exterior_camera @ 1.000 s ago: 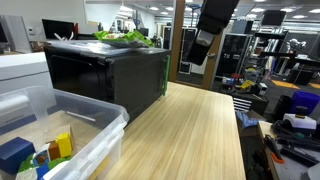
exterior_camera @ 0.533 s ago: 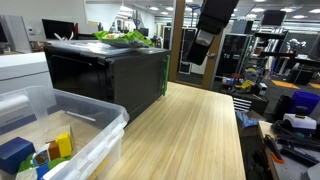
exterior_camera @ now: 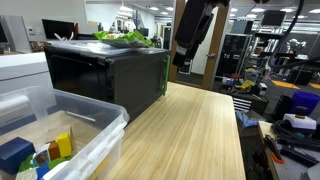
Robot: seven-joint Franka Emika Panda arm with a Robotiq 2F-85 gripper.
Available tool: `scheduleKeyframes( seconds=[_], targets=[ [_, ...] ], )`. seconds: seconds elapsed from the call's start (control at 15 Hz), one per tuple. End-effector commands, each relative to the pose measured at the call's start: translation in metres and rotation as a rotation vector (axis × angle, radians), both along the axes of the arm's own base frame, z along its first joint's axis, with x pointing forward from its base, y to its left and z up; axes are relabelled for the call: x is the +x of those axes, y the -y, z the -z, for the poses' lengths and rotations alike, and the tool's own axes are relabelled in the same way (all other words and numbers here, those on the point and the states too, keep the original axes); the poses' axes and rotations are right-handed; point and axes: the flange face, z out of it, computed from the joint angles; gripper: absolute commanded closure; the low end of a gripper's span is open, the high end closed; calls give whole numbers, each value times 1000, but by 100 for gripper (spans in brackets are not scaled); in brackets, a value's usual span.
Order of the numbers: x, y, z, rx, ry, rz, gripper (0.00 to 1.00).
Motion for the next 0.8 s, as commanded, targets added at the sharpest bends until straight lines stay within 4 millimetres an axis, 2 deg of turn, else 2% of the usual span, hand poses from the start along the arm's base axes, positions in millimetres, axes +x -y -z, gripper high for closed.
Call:
scheduleKeyframes(
  seconds=[0.0, 0.4, 0.6, 0.73],
  targets=[
    [26, 42, 23, 31, 48, 92, 0],
    [66, 133, 57, 10, 133, 238, 0],
    [79, 178, 63, -40, 183, 284, 0],
    [90, 196, 60, -71, 220, 307, 0]
  ],
)
